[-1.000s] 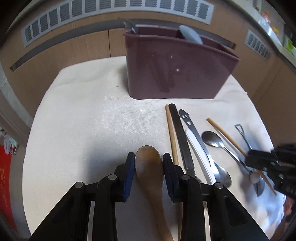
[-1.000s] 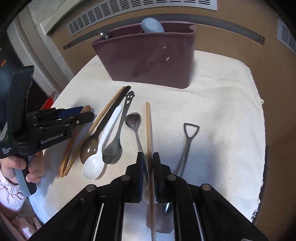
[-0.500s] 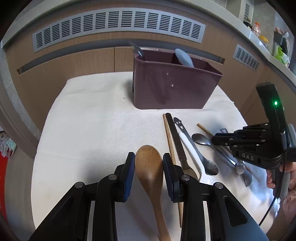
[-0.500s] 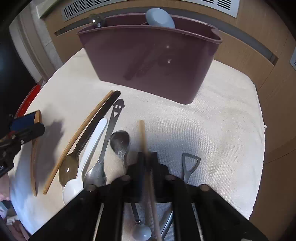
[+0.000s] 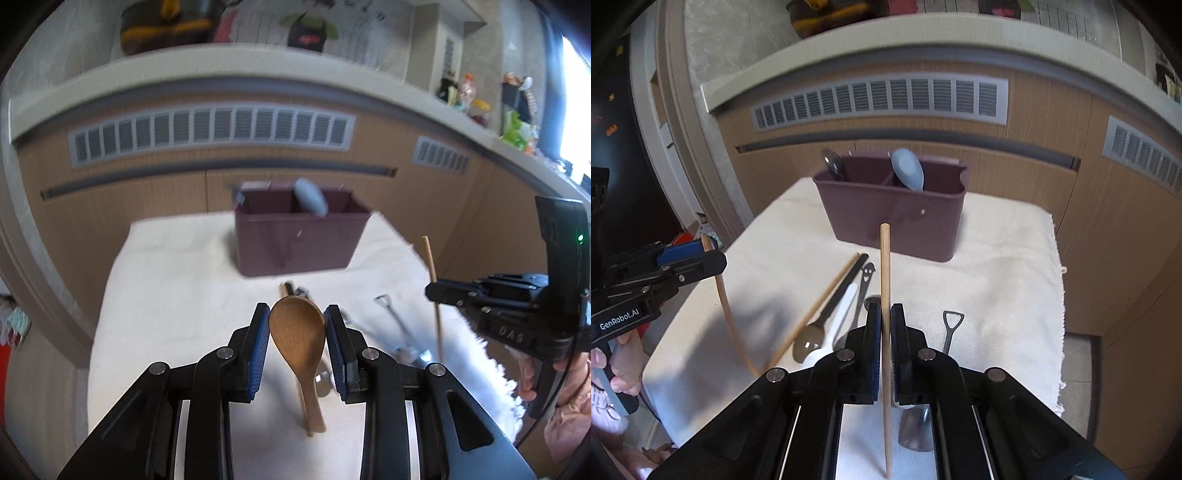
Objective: Organize utensils
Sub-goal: 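Lift the wooden spoon and chopstick and drop both into the caddy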
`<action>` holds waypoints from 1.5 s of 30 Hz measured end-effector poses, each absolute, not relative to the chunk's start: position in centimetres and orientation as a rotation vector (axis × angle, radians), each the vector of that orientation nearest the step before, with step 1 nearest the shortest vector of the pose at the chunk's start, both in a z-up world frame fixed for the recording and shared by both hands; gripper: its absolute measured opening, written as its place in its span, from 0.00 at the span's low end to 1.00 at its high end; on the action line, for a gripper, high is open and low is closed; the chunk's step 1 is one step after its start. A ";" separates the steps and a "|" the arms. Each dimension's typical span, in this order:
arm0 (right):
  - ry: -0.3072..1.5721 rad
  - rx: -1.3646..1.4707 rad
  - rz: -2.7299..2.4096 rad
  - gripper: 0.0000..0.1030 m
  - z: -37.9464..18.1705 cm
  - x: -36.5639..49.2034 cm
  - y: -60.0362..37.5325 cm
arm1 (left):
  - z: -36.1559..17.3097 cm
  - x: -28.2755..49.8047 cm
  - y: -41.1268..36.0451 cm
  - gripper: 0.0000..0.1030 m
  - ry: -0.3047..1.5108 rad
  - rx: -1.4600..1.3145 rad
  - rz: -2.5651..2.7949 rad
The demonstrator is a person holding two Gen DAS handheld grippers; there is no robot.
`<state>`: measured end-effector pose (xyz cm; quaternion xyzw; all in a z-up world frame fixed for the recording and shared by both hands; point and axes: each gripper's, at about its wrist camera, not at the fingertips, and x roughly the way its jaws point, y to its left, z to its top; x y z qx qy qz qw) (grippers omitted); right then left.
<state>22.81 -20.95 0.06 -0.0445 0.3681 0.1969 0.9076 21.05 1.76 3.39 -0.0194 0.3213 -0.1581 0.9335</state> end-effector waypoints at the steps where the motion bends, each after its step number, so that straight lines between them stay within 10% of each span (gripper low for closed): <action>1: 0.743 -0.093 0.409 0.04 0.6 22.7 -20.2 | 4.1 20.7 1.6 0.30 0.641 -0.034 -0.329; 19: 0.194 -0.097 0.383 0.05 19.5 23.4 -19.3 | 22.6 25.5 1.4 0.30 0.197 -0.033 -0.315; 45: 0.534 -0.080 0.326 0.05 2.9 40.3 -18.2 | 2.9 42.7 -0.1 0.31 0.556 -0.042 -0.260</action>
